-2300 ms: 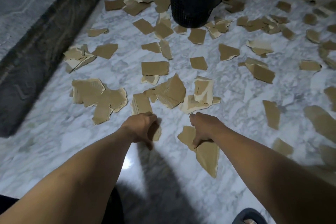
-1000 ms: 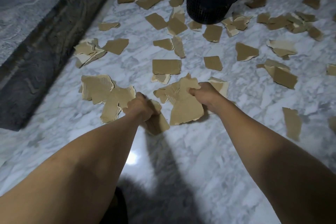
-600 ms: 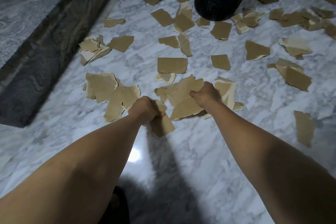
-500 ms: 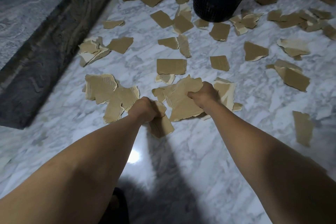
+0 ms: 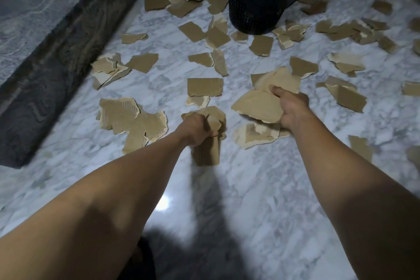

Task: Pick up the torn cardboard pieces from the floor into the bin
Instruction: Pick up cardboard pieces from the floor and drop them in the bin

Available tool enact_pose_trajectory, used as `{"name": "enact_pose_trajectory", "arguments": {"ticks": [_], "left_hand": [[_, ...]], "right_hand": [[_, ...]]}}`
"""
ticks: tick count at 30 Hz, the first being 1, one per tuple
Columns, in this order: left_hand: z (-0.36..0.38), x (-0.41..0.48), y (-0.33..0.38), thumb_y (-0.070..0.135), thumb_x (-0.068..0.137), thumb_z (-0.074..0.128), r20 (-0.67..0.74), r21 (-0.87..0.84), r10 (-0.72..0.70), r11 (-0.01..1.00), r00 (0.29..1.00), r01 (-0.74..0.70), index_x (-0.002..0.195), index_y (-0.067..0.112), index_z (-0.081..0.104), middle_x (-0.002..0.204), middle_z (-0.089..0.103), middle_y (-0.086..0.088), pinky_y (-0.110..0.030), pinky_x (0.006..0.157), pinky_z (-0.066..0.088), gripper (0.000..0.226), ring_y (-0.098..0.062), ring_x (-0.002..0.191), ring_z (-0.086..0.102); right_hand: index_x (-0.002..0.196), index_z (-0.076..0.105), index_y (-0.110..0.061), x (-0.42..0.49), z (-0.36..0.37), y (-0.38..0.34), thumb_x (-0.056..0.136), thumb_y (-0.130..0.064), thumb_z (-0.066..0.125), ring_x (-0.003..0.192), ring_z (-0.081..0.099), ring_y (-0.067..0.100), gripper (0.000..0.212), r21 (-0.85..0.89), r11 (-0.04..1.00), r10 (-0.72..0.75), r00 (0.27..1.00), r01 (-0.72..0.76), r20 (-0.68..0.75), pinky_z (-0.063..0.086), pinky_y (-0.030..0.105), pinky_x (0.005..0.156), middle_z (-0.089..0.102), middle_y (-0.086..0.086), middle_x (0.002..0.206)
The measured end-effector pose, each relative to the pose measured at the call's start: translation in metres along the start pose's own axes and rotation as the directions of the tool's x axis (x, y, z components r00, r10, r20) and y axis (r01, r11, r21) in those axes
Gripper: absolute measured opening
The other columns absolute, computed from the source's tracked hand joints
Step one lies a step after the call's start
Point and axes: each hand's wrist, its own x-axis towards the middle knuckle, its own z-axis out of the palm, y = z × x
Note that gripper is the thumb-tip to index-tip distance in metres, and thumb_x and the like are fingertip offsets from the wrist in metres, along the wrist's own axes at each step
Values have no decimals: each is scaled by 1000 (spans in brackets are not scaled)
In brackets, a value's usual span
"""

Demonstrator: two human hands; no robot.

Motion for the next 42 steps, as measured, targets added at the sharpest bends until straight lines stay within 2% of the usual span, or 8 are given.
{"name": "enact_pose_trajectory", "arguments": {"ticks": [7,14,19,22,26,34,38,42], "left_hand": [[4,32,36,31,86,67,-8,304,-115,946,993,112,135,16,49,155,13,-5,-54,93,38,54,-35,133,29],[22,33,17,29,80,66,-89,386,-89,915,992,116,128,21,54,128,33,-7,-44,80,40,50,-35,112,36],[27,27,26,25,82,63,-66,545,95,837,993,-44,128,26,56,124,41,-9,-46,91,33,47,-33,112,40],[28,17,23,35,82,66,-92,454,151,886,984,-94,130,25,53,121,47,-7,-45,87,39,51,-31,108,49],[14,10,15,35,76,79,-177,-68,62,995,982,-75,120,19,60,106,59,-2,-34,75,49,50,-25,93,60],[-22,8,7,24,74,86,-197,-661,-311,743,930,108,140,24,43,121,54,2,-27,78,43,79,-19,101,54],[-15,7,5,31,73,87,-41,-529,-327,809,944,257,150,15,27,137,48,-5,-33,90,47,99,-25,115,52],[2,7,-5,35,75,81,6,-182,-270,947,963,267,135,12,42,128,56,-7,-32,86,48,75,-29,114,57]], "right_hand": [[122,64,-24,27,-46,7,71,-39,88,87,75,35,59,108,992,73,997,-69,-35,56,67,69,75,9,108],[121,62,-19,27,-40,35,87,-41,75,98,71,34,43,-112,975,192,981,-191,-3,53,65,87,72,11,109],[124,62,-13,35,-21,48,77,-24,84,100,67,37,52,-319,941,92,993,-113,-81,59,60,72,68,13,116],[130,59,-9,36,-19,54,74,-23,86,110,64,35,64,-525,849,-15,990,-63,-143,60,48,85,65,13,125],[128,59,-12,37,-21,61,72,-23,84,106,65,36,62,-569,818,-36,980,-84,-197,61,53,80,66,13,123],[128,55,-12,29,-17,34,72,-16,88,103,66,33,66,-230,973,-48,983,6,-175,58,58,83,65,9,123],[117,60,-8,19,-20,-5,70,-18,92,85,73,32,58,-1,999,-32,995,32,-96,59,61,63,71,12,106],[116,64,-6,12,-23,-29,68,-23,93,86,74,27,58,-157,971,-186,982,182,-14,62,52,71,74,10,106]]}}
